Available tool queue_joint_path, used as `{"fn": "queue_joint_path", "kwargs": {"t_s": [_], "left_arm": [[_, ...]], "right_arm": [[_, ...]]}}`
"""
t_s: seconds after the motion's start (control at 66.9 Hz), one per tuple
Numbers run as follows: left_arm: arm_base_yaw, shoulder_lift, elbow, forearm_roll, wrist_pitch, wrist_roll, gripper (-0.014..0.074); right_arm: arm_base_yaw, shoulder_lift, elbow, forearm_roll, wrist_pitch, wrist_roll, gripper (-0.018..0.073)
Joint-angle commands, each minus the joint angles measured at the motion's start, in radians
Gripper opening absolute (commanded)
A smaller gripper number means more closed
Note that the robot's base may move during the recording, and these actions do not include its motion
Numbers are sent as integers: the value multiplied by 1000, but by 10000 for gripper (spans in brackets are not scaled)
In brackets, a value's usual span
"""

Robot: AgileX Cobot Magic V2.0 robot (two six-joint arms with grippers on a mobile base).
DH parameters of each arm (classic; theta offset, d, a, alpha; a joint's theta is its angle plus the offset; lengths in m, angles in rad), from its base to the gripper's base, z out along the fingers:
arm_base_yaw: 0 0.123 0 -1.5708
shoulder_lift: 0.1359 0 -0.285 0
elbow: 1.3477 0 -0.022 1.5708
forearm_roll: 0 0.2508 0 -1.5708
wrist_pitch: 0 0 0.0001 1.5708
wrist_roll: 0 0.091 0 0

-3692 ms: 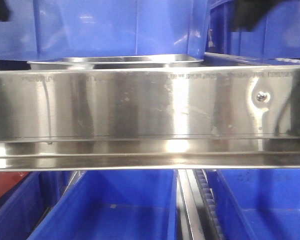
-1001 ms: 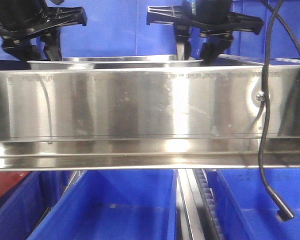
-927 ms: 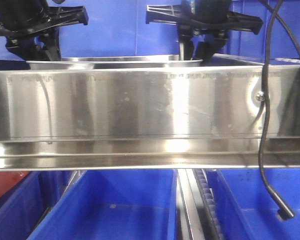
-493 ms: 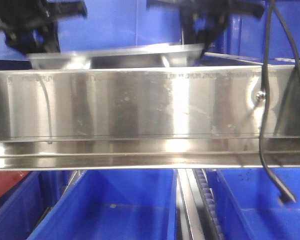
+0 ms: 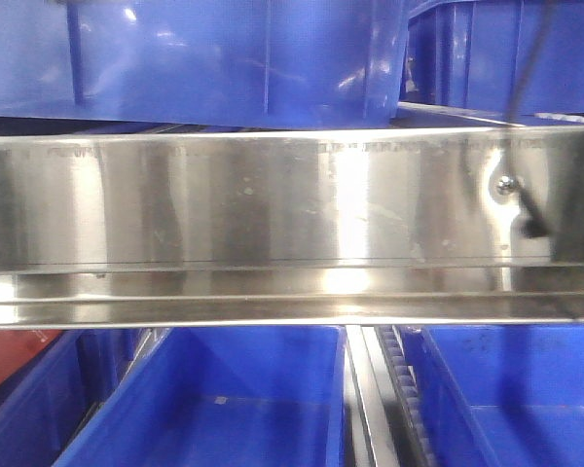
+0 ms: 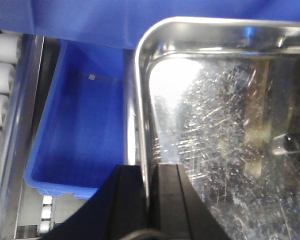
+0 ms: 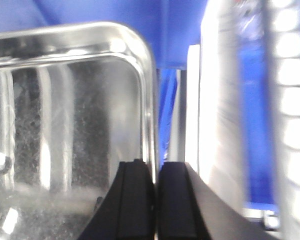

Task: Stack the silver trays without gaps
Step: 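Lift the held silver tray up and pull it off the shelf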

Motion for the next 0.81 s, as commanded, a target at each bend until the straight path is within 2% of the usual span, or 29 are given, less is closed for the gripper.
{"fn": "queue_joint_path", "kwargs": {"t_s": [0.0,0.09,0.239,0.389,0.478,0.598,0.792], "left_arm": [[-77,-36,-6,94,29,-90,-16],[-146,-54,-6,170,70,-164,-16],[-257,-66,-6,193,130,-218,-16],[-393,-72,17,304,191,-349,-16],[-459,-80,46,325,208,-403,-16],[-514,-81,97,347,208,-474,-16],[-556,-105,144,337,184,-485,-16]], "right_arm": [[22,-92,75,-48,-24,42,-15],[52,-171,165,-86,-49,101,-15],[139,-296,328,-157,-64,227,-15],[237,-392,465,-232,-60,377,-15],[289,-431,526,-255,-58,441,-15],[347,-446,565,-273,-33,480,-15],[370,-446,567,-275,-35,490,-15]]}}
